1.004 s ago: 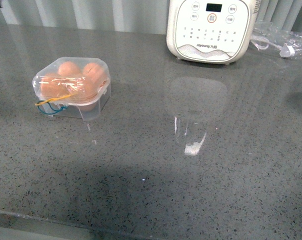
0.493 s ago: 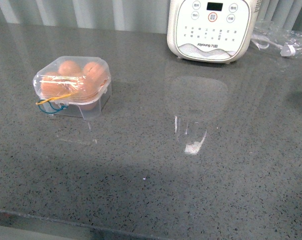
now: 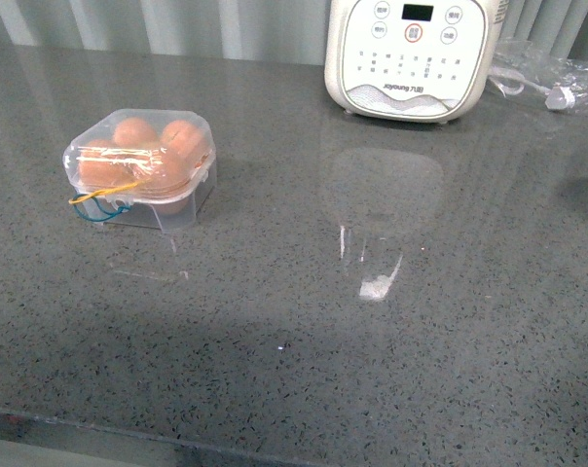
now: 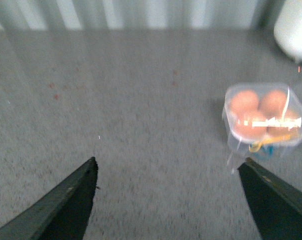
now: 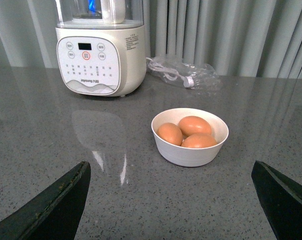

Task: Put egg into box

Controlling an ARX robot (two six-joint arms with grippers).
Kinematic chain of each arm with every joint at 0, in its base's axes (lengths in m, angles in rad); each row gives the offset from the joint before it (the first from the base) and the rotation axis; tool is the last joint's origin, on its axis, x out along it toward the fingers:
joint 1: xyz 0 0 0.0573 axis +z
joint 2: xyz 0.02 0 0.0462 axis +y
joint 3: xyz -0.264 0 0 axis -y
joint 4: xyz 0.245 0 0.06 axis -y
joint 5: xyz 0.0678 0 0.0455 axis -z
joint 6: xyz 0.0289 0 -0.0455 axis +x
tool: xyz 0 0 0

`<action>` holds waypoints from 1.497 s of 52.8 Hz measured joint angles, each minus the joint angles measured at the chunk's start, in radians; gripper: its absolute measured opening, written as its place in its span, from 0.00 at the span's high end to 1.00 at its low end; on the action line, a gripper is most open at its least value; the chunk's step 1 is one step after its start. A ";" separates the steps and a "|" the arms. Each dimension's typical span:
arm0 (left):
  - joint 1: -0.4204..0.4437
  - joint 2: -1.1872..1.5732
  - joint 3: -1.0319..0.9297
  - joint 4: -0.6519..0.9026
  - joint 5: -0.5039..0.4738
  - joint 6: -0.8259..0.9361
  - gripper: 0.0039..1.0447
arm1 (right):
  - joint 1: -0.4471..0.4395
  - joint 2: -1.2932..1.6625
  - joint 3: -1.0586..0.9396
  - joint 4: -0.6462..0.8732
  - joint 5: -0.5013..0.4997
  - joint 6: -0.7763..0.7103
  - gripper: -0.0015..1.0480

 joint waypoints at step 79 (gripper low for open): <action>-0.420 -0.678 -0.332 -0.203 -0.405 -0.156 0.97 | 0.000 0.000 0.000 0.000 0.000 0.000 0.07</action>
